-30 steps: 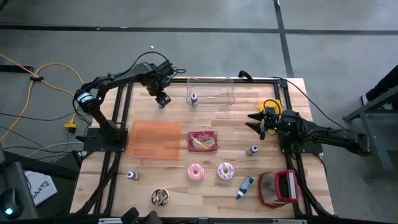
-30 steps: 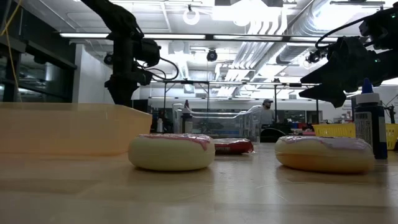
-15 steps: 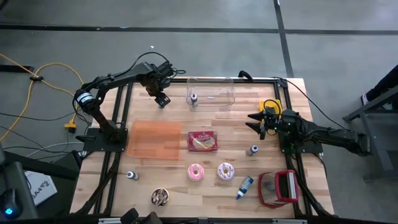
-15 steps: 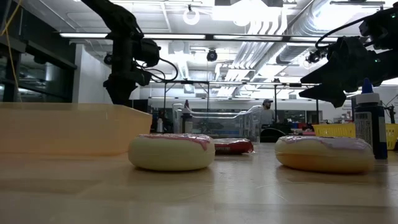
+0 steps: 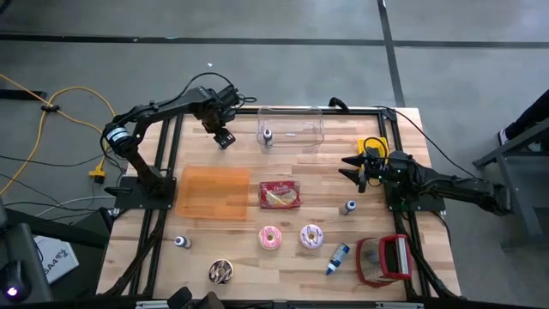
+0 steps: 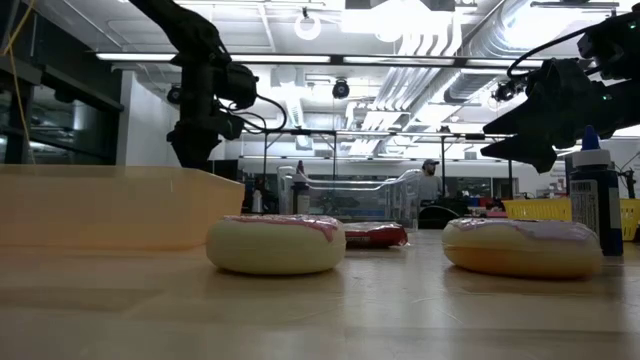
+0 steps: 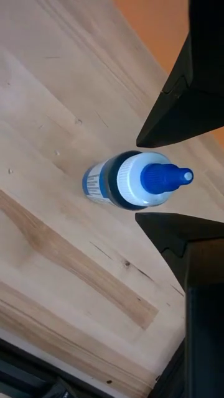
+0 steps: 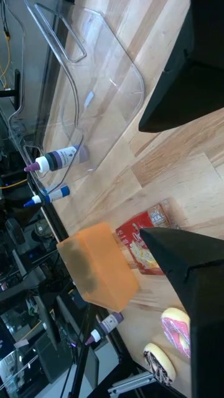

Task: Pick & Place Food Item
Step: Put the top left blue food coloring bottle into the transparent bin

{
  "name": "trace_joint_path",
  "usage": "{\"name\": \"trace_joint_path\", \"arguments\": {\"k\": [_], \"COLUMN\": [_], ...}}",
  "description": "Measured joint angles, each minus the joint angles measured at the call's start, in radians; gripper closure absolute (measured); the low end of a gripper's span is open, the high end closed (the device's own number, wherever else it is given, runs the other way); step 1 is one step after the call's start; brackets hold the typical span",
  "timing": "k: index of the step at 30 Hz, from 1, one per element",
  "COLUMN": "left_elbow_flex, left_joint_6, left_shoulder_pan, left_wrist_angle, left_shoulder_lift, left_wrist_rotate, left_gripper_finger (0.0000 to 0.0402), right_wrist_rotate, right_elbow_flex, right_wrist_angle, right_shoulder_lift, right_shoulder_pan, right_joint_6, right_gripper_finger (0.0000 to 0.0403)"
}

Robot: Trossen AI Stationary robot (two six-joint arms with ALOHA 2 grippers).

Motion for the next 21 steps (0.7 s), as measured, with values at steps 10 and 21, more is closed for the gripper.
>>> {"name": "trace_joint_path", "arguments": {"k": [10,21], "left_elbow_flex": [0.000,0.000], "left_joint_6": [-0.003,-0.002], "left_shoulder_pan": [0.000,0.000], "left_wrist_angle": [-0.001,-0.001], "left_shoulder_lift": [0.000,0.000], "left_wrist_rotate": [0.001,0.001], "left_gripper_finger": [0.0287,0.0288], "right_wrist_rotate": [0.000,0.000], "right_elbow_flex": [0.000,0.000], "right_wrist_angle": [0.000,0.000], "right_shoulder_lift": [0.000,0.000], "right_shoulder_pan": [0.000,0.000], "right_joint_6": [0.000,0.000], "right_gripper_finger": [0.0152,0.0152]}}
